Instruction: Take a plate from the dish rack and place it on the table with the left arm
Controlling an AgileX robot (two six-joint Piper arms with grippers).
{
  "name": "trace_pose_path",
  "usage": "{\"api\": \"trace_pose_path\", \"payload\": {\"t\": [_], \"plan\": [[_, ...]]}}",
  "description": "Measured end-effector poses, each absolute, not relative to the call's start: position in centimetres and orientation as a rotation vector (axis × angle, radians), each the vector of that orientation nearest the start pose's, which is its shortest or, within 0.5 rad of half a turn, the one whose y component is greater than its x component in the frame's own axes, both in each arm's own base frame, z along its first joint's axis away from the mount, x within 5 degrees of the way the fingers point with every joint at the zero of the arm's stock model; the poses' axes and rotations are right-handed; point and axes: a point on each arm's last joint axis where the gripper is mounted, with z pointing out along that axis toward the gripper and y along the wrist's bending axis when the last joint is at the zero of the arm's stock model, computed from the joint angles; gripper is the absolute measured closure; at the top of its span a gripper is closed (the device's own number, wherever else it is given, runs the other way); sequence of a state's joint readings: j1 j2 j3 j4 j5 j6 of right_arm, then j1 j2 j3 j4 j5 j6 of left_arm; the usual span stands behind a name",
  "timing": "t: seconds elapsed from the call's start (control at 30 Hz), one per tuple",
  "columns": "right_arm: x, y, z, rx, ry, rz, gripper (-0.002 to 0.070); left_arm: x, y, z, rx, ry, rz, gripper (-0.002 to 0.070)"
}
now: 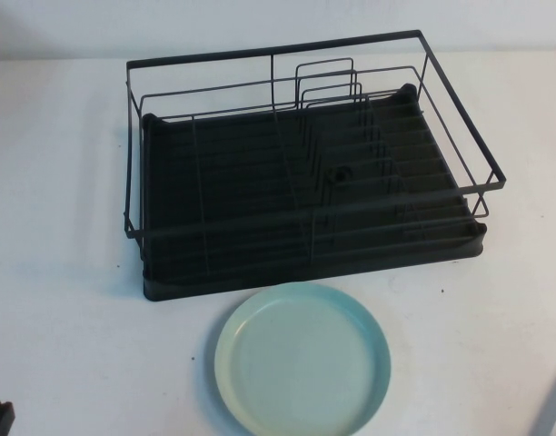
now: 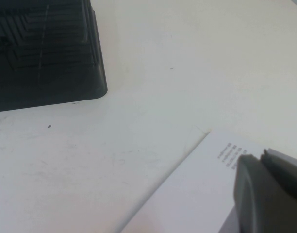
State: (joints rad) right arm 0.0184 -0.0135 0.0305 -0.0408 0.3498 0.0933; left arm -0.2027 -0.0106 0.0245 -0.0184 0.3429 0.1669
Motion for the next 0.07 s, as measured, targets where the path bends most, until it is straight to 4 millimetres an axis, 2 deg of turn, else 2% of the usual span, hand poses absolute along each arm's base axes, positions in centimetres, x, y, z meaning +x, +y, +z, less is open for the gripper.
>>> {"api": "trace_pose_path", "payload": {"t": [0.07], "plan": [[5.31, -0.03, 17.21, 0.044, 1.85, 0.038, 0.0694, 5.22, -1.13, 17.46, 0.327, 1.811, -0.043, 0.0676]]}}
